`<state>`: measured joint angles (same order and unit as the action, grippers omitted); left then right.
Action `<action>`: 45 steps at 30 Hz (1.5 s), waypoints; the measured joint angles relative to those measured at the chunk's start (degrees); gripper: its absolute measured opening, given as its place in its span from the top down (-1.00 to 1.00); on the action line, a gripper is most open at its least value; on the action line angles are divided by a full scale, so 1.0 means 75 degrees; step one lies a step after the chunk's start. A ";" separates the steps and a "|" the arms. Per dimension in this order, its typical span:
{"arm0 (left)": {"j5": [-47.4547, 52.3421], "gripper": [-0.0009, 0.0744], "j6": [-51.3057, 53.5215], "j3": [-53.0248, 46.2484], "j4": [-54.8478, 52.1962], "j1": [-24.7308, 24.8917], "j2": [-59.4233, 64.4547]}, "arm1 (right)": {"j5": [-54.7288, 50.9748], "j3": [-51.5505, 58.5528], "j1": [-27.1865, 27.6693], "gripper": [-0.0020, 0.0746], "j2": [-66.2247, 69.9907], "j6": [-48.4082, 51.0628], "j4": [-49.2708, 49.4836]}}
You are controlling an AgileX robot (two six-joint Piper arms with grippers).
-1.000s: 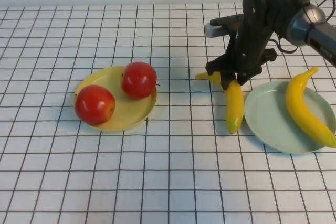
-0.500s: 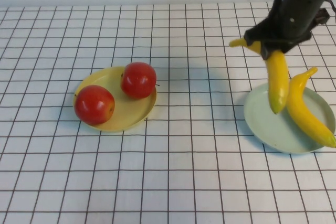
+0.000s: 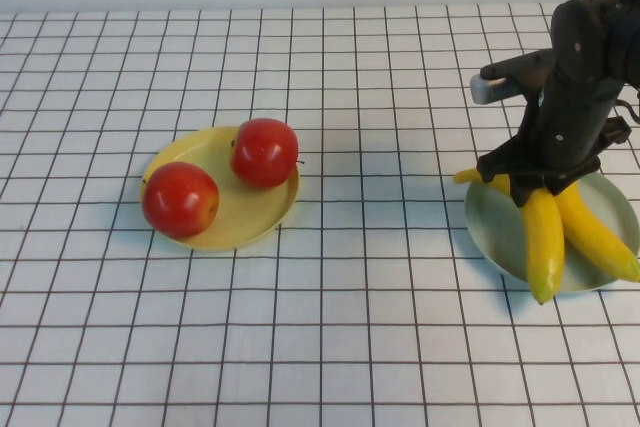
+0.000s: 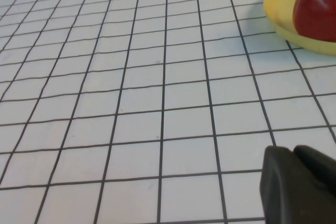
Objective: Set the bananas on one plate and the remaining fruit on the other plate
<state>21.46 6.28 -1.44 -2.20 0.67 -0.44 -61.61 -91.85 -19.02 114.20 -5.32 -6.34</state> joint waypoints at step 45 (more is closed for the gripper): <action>0.0000 0.98 0.0000 0.0000 0.0000 0.0000 0.0000 | 0.5044 0.7496 0.0088 0.98 -1.1735 0.2412 0.2060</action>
<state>21.46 6.28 -1.44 -2.20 0.67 -0.44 -23.78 -35.63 -18.36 26.19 12.77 9.12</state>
